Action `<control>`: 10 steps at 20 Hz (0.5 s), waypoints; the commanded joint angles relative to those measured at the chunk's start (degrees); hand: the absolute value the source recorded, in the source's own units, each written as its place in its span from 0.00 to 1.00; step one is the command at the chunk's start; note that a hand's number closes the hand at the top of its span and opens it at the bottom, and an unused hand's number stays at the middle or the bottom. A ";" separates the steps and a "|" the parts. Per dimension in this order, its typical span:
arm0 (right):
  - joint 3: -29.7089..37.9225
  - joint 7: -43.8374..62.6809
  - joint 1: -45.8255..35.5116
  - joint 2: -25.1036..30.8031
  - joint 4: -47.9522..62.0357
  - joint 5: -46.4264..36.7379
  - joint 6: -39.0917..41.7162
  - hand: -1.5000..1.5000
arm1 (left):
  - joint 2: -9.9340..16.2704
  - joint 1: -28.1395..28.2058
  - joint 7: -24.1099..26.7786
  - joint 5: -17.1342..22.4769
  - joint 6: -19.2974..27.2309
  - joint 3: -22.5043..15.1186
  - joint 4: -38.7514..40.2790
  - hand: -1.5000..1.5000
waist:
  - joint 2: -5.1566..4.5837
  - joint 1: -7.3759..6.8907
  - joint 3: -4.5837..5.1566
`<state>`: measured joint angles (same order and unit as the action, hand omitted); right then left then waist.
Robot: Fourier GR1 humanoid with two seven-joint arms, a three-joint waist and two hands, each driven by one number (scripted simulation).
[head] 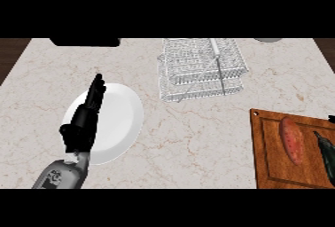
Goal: Pick the eggplant from the cutting board and place it in the tiered basket
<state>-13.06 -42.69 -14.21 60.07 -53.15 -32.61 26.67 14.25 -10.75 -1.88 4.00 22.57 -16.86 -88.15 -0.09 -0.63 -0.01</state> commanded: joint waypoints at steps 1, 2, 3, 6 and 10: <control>-1.36 -5.96 -1.49 -1.11 4.11 -1.76 4.24 0.00 | -2.72 0.00 4.95 -1.19 -0.44 -0.01 4.99 0.50 | -0.15 0.23 0.00; -1.41 -4.32 -2.63 -1.29 2.46 -1.27 6.02 0.00 | -2.22 2.49 4.36 -0.27 -1.71 -0.42 2.61 0.50 | -0.04 0.08 0.02; -1.72 -2.78 0.91 -2.41 -0.19 -1.02 3.86 0.00 | -1.24 1.31 -1.86 -2.15 0.38 -0.62 -2.48 0.50 | 0.17 0.43 0.00; -1.33 -3.67 -0.11 -3.22 2.22 -1.27 3.52 0.00 | -0.98 1.73 -1.09 -2.63 -0.95 0.26 -1.49 0.50 | 0.07 0.36 0.00; -2.02 -3.22 -4.30 -4.57 5.53 -2.18 5.38 0.00 | -1.56 2.42 -0.48 -2.46 -1.87 1.00 -2.53 0.50 | 0.01 -0.09 -0.01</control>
<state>-15.06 -42.05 -15.88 56.84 -50.41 -34.22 26.11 13.00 -9.48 -1.91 2.40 21.08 -15.64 -88.69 -0.07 -0.46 -0.01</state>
